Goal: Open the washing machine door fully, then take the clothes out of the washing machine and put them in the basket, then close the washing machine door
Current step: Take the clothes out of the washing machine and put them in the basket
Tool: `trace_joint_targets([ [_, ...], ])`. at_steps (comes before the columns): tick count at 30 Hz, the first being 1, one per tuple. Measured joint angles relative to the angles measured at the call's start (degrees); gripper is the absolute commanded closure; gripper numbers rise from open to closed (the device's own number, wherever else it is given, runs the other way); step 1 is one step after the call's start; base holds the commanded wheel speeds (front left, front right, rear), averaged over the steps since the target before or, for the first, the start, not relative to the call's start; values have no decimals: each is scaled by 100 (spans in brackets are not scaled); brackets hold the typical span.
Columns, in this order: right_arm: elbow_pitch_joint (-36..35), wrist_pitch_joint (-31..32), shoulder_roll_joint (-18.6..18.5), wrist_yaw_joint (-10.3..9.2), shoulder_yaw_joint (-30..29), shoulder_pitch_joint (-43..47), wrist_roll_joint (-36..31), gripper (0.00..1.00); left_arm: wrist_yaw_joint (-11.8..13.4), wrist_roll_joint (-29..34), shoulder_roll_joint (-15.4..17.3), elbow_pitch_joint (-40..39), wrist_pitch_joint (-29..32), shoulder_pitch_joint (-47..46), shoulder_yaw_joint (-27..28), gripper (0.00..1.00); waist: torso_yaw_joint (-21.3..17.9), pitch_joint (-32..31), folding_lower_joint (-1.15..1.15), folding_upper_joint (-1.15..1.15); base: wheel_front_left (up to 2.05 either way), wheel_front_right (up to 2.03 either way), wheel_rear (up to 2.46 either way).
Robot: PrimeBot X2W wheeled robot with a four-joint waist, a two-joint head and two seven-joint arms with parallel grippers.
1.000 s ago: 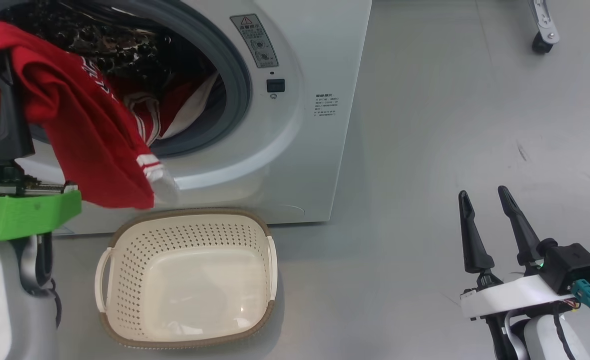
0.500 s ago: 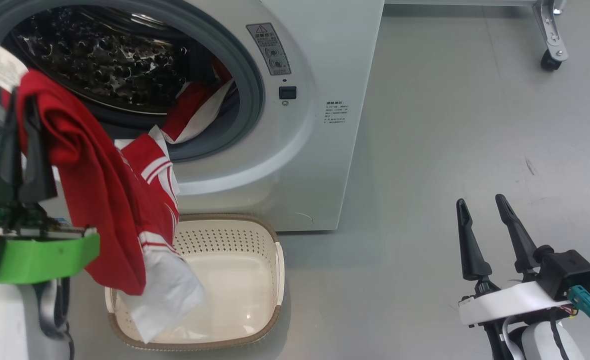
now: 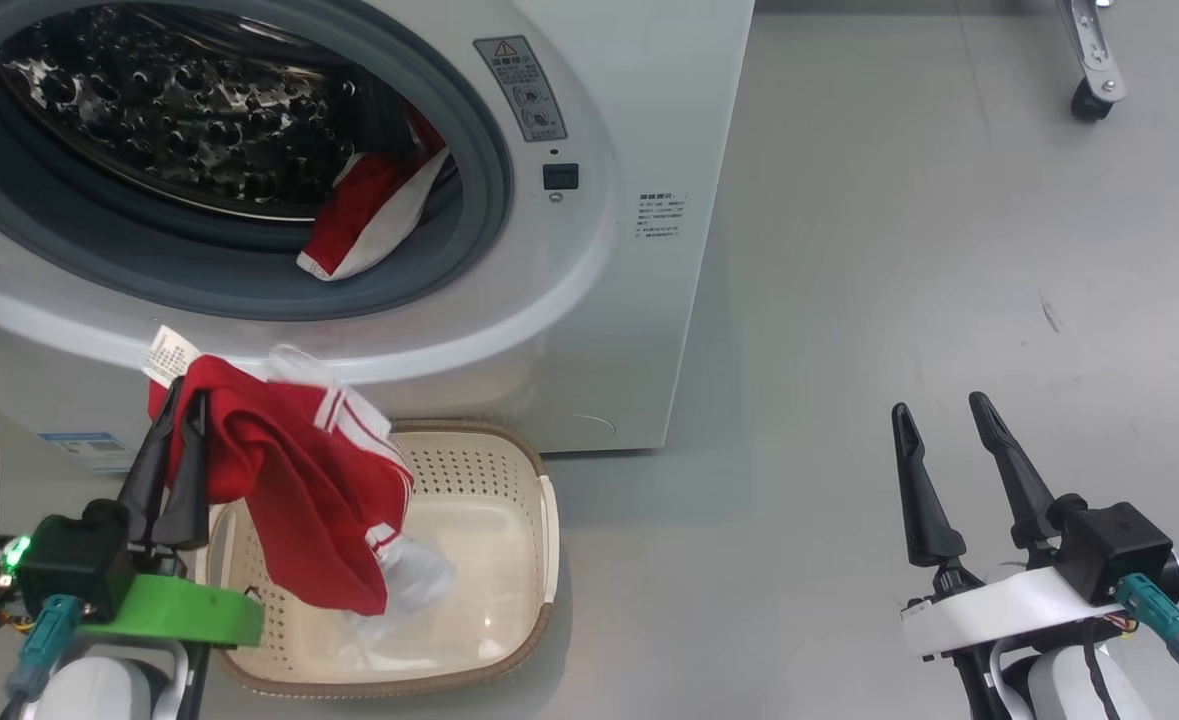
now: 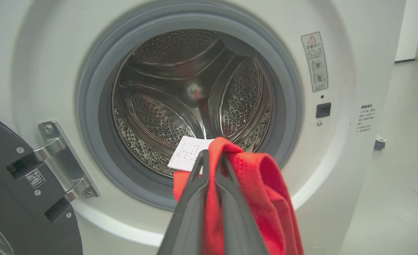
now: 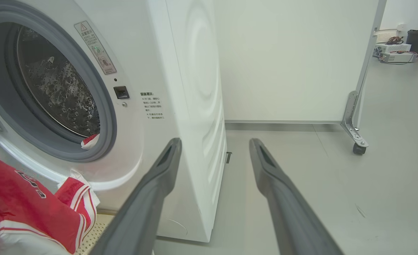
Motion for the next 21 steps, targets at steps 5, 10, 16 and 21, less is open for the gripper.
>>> trace_joint_targets([
  [5, -41, 0, 0, 0, 31, -6, -1, 0, -1, 7, 24, 272, 0, -1, -105, 100, -64, 154, 0, 0, 0, 0, 0],
  [10, -75, 0, 0, 0, 74, -49, -9, 0, -1, 59, 75, 550, 1, -27, -193, 100, -132, 352, 0, 0, 0, 0, 0],
  [16, -142, 0, 0, 0, 118, -154, -15, 0, -4, 137, 159, 927, 4, -191, -252, 100, -234, 625, 0, 0, 0, 0, 0],
  [21, -159, 0, 0, 0, 141, -233, -55, 0, -19, 163, 203, 1329, 112, -362, -223, 100, -330, 889, 0, 0, 0, 0, 0],
])
